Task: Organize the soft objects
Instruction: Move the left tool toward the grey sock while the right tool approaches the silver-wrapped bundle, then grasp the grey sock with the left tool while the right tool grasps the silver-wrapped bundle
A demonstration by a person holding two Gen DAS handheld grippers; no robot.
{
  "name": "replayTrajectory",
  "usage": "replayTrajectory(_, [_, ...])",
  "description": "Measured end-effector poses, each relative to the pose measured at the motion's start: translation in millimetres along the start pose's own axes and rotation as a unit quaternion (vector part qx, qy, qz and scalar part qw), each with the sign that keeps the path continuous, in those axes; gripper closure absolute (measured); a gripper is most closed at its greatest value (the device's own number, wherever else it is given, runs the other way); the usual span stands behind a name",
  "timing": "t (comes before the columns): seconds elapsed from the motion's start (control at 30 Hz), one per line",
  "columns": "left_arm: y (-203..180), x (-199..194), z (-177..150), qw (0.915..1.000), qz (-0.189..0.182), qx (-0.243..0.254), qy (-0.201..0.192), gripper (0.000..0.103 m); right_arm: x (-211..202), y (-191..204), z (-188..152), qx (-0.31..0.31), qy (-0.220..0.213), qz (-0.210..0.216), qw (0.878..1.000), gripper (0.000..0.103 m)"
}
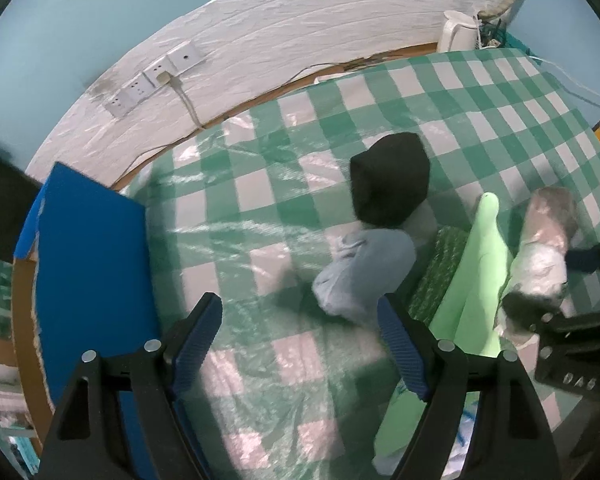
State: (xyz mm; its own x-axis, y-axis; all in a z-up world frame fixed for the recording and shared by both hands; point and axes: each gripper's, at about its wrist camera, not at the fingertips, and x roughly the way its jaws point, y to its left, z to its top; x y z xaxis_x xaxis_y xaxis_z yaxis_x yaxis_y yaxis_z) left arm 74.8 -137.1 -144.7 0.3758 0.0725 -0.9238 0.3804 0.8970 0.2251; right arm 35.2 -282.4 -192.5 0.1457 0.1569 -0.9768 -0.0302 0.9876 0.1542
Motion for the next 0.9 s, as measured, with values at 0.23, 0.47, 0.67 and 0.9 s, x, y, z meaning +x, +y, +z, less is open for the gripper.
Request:
replayTrajectory(0.23, [-12.9, 6.7, 11.9, 0.9998, -0.013, 0.015, -0.002, 0.017, 6.9, 20.2, -2.8, -0.038, 0.003, 0.002, 0.999, 0.058])
replayTrajectory(0.47, [-22.3, 21.0, 22.6, 0.9994, -0.024, 0.025, 0.005, 0.017, -2.5, 17.3, -0.3, -0.039, -0.004, 0.000, 0.999, 0.062])
replayTrajectory(0.67, [-22.9, 30.2, 25.2, 0.9987, -0.043, 0.026, 0.005, 0.024, -10.4, 5.0, 5.6, -0.034, -0.009, -0.009, 0.999, 0.062])
replayTrajectory(0.9, [-23.1, 29.4, 23.8, 0.9972, -0.067, 0.032, 0.011, 0.064, -17.0, 2.7, 8.2, -0.030, -0.018, -0.013, 0.999, 0.062])
